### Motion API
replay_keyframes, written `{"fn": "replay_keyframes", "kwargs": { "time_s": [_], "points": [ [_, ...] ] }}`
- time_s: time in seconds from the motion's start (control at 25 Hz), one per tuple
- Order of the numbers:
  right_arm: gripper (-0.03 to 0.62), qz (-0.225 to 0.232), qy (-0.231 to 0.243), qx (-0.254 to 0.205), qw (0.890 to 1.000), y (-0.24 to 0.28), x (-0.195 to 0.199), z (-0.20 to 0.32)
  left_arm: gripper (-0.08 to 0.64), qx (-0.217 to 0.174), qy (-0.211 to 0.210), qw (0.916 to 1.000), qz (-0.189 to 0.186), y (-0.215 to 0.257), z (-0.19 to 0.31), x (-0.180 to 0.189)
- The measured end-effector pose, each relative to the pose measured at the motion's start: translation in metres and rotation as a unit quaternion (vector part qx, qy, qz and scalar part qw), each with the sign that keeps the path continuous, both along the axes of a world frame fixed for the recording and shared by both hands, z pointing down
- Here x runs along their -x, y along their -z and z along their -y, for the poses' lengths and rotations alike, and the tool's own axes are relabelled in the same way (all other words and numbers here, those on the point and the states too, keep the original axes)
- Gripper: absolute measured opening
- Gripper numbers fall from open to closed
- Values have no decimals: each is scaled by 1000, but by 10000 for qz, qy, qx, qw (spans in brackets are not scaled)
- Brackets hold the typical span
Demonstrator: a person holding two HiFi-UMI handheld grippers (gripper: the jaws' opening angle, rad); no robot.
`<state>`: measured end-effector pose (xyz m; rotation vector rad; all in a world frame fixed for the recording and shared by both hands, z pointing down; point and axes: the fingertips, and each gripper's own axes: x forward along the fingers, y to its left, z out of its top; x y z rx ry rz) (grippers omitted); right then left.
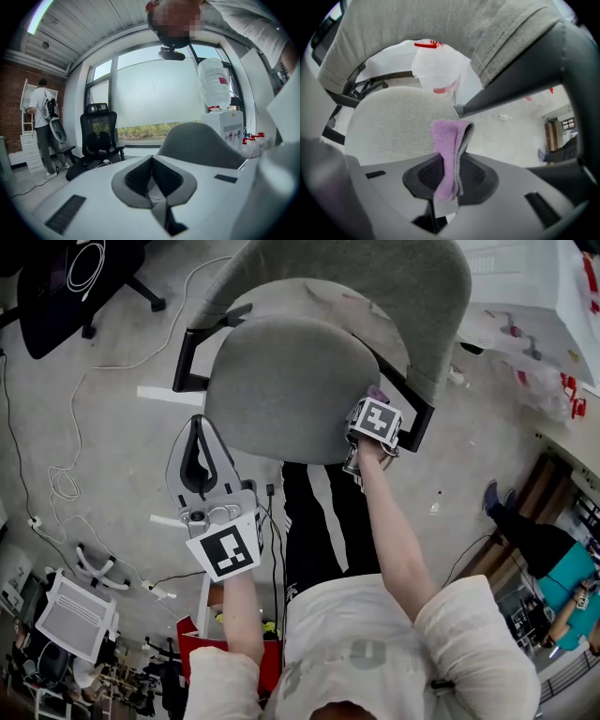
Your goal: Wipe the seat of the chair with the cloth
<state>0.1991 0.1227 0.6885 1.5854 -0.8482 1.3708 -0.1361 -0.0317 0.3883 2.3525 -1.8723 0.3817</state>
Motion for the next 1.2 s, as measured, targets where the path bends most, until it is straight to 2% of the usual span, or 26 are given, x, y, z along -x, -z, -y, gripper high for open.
{"fn": "replay_keyframes", "kwargs": {
  "time_s": [0.12, 0.2, 0.28, 0.44, 0.6, 0.72, 0.84, 1.0, 1.2],
  "points": [
    [83, 252, -70, -582, 9980, 25, 25, 17, 12, -53, 142, 9999, 33, 0, -4, 14],
    [83, 819, 63, -1024, 9913, 34, 65, 35, 12, -32, 270, 9996, 46, -2, -8, 27],
    [83, 1589, 227, -1388, 9772, 38, 122, 53, 12, 8, 393, 9992, 62, -6, -13, 39],
    [83, 2789, 794, -1478, 9456, 34, 241, 71, 12, 70, 508, 9986, 114, -15, -22, 58],
    [83, 3486, 1072, -1346, 9213, 23, 333, 69, 12, 164, 639, 9977, 153, -20, -33, 74],
    [83, 3654, 1145, -1214, 9158, 9, 377, 64, 12, 163, 736, 9969, 210, -23, -42, 92],
    [83, 3586, 1350, -1090, 9172, -4, 398, 54, 12, 243, 810, 9961, 234, -29, -53, 105],
    [83, 3403, 1572, -1104, 9205, -16, 398, 51, 12, 283, 781, 9962, 243, -36, -57, 113],
    [83, 3268, 1478, -1197, 9257, -13, 378, 41, 14, 308, 632, 9974, 138, -44, -51, 106]
  ]
}}
